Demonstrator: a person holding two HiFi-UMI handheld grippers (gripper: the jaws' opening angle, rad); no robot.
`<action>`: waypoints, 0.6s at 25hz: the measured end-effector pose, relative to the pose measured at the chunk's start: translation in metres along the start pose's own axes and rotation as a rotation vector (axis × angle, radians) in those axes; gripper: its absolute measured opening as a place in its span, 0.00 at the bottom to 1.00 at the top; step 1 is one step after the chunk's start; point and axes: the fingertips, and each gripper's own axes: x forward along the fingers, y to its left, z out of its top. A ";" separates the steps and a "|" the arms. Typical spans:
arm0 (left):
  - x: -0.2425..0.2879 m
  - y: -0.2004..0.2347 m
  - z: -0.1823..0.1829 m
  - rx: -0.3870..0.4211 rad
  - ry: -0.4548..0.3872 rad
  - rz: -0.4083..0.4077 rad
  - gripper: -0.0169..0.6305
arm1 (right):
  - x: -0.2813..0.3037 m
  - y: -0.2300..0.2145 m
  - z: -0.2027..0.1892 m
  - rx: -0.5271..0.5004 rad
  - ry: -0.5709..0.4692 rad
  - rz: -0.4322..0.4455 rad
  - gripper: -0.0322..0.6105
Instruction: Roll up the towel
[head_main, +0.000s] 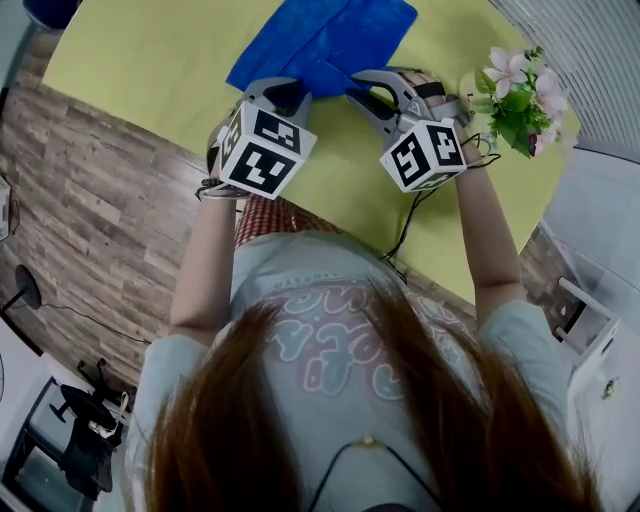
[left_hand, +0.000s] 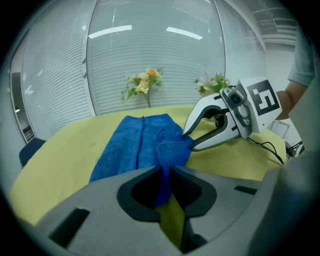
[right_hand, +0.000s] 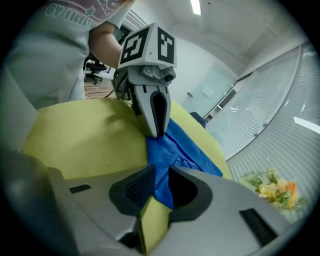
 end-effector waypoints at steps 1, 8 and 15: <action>0.000 0.000 0.000 -0.004 0.000 -0.002 0.10 | 0.000 0.001 -0.001 0.002 0.000 0.004 0.18; -0.003 0.005 -0.002 -0.038 0.013 -0.007 0.10 | -0.006 0.003 0.004 -0.040 -0.011 0.011 0.20; -0.011 0.004 -0.003 -0.080 -0.021 -0.025 0.10 | 0.003 0.004 -0.006 -0.075 0.016 0.018 0.10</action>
